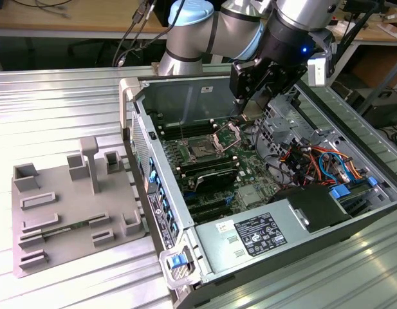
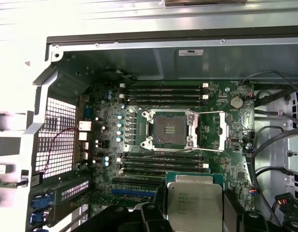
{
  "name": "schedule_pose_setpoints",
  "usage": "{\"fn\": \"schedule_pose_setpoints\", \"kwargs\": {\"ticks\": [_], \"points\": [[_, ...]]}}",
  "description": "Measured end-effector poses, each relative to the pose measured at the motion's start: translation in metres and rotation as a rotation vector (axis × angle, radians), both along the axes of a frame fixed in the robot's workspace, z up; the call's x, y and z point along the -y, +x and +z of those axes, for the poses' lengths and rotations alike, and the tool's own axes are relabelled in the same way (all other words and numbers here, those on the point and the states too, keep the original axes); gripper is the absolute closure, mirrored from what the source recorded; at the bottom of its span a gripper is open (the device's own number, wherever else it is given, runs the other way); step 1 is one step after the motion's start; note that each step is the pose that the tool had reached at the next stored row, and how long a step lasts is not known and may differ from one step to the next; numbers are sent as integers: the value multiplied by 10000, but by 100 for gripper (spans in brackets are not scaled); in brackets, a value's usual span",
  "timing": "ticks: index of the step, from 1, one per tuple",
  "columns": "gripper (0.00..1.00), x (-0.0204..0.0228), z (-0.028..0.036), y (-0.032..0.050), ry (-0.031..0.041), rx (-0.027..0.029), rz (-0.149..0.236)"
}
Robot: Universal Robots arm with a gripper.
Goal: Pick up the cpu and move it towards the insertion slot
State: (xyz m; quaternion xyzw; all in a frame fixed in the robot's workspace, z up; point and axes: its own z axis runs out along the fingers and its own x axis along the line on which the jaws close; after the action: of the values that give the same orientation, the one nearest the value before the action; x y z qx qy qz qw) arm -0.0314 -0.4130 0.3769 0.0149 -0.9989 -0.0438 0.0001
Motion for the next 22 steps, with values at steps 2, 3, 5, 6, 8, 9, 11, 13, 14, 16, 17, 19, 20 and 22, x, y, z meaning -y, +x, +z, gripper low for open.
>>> {"fn": "schedule_pose_setpoints", "kwargs": {"ticks": [2,3,5,6,8,9,11,13,14,16,17,19,20,22], "points": [[45,0,-4,0,1,0,0],[45,0,-6,0,-1,0,0],[45,0,-10,0,0,0,0],[45,0,-11,0,0,0,0],[45,0,-15,0,0,0,0],[45,0,-16,0,0,0,0],[45,0,-22,0,0,0,0],[45,0,-28,0,0,0,0],[45,0,-32,0,0,0,0],[45,0,-35,0,0,0,1],[45,0,-37,0,0,0,0],[45,0,-40,0,0,0,0],[45,0,-42,0,0,0,0],[45,0,-45,0,0,0,1]]}}
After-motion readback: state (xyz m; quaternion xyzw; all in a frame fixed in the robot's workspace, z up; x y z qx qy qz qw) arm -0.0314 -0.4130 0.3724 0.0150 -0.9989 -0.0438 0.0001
